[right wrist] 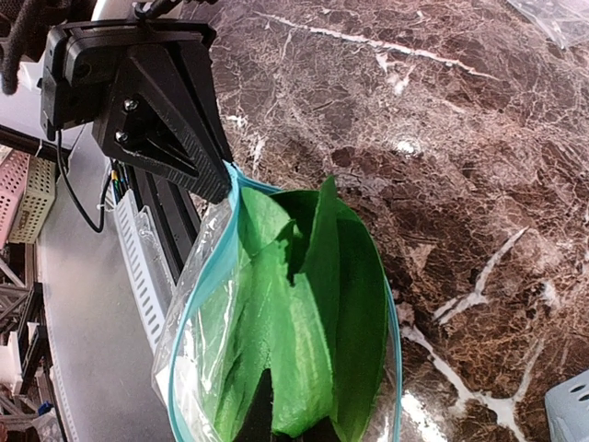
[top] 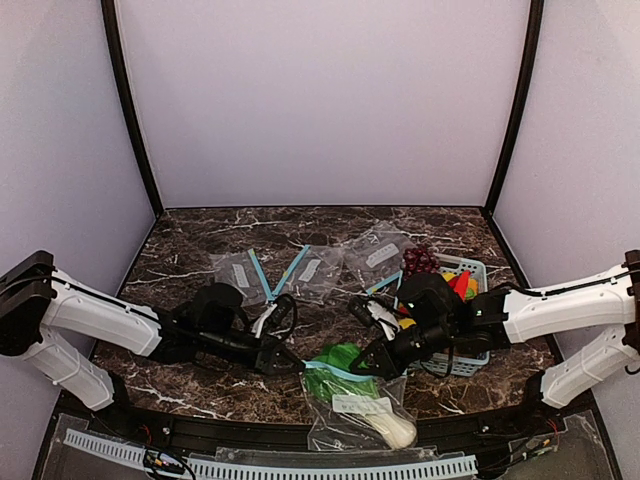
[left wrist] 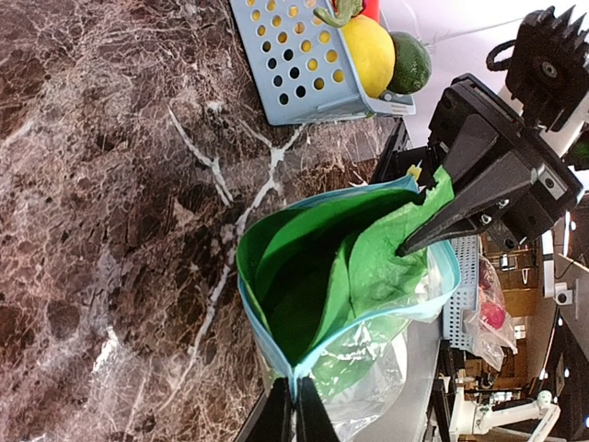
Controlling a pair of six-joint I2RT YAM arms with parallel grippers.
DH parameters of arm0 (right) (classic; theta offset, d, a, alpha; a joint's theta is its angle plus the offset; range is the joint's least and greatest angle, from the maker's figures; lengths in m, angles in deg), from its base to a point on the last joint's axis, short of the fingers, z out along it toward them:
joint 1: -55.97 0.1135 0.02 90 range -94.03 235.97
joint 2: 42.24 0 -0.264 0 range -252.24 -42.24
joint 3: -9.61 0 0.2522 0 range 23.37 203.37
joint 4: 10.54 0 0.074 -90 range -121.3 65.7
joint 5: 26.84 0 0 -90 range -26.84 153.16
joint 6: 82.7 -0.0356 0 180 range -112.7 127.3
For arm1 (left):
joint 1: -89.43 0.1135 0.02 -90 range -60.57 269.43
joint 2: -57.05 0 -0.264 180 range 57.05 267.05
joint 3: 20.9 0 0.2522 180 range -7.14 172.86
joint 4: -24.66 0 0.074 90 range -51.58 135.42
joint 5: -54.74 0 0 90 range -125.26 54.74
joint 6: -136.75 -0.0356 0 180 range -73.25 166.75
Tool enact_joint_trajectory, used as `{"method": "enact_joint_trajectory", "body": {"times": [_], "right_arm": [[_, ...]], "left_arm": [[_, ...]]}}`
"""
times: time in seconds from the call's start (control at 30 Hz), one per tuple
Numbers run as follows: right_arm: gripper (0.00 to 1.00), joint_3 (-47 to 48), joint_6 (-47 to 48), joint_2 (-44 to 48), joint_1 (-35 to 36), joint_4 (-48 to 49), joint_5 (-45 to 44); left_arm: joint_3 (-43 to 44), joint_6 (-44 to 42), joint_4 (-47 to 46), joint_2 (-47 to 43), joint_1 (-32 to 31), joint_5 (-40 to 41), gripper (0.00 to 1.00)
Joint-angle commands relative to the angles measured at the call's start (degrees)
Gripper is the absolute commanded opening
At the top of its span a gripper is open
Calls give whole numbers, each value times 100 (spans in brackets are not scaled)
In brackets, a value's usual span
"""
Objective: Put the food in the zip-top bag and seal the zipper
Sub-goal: Adjust the zipper food storage bag at the center of the board.
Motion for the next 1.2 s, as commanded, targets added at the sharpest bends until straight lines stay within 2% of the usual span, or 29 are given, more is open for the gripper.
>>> {"method": "enact_joint_trajectory", "body": {"times": [0.0,0.27,0.57,0.8,0.97,1.17], "right_arm": [[0,97,186,-74,-13,119,404],[0,276,686,-161,-15,148,1482],[0,493,949,-620,-15,171,1955],[0,508,885,-807,-19,402,2238],[0,335,702,-861,-10,1007,2601],[0,242,698,-740,41,1226,2570]], "left_arm": [[54,-103,-171,-50,-26,-35,1],[723,-920,291,-101,-26,-312,1],[1468,-1588,490,-11,-31,-827,1],[1715,-1712,367,118,-27,-947,1],[1813,-1725,174,158,-27,-828,1],[2016,-1612,-58,352,-28,-800,1]]}}
